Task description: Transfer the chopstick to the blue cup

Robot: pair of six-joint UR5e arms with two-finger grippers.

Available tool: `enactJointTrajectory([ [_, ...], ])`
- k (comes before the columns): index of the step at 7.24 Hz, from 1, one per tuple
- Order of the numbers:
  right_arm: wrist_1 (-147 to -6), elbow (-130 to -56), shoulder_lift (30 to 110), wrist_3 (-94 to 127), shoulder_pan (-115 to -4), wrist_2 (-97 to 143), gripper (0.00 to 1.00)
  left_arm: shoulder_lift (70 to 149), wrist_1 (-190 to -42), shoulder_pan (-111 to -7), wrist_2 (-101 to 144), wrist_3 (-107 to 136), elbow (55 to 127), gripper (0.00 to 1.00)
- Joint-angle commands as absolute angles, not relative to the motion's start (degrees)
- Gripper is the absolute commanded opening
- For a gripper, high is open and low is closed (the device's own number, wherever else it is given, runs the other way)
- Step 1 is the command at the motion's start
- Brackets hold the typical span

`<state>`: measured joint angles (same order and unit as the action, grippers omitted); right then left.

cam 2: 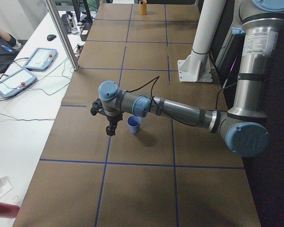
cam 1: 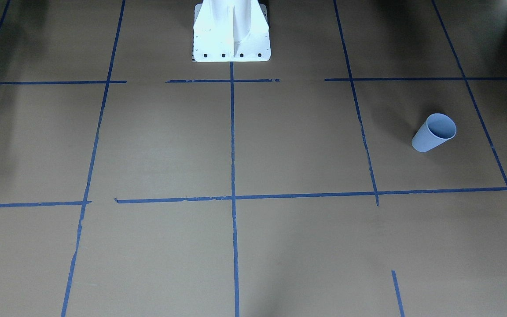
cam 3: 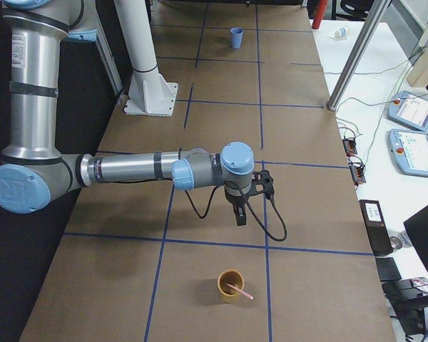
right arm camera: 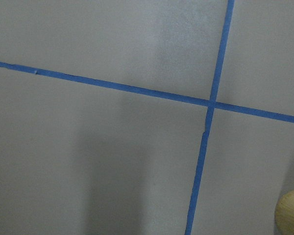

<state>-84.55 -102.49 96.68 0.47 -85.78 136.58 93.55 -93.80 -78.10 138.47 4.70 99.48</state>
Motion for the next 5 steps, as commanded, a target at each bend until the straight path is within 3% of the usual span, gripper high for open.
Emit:
enactJointTrajectory([
  [1, -84.55, -102.48, 96.68, 0.44, -85.69, 136.58, 1.0, 91.51, -100.42, -71.66, 137.3, 17.44, 99.75, 1.0],
  [3, -84.55, -102.39, 96.68, 0.35, -85.43, 136.58, 1.0, 86.5, -112.89, -66.12, 130.98, 26.49, 99.23, 1.0],
  [5, -84.55, -102.39, 96.68, 0.35, -85.43, 136.58, 1.0, 86.13, -113.9, -62.68, 130.52, 29.52, 98.88, 1.0],
])
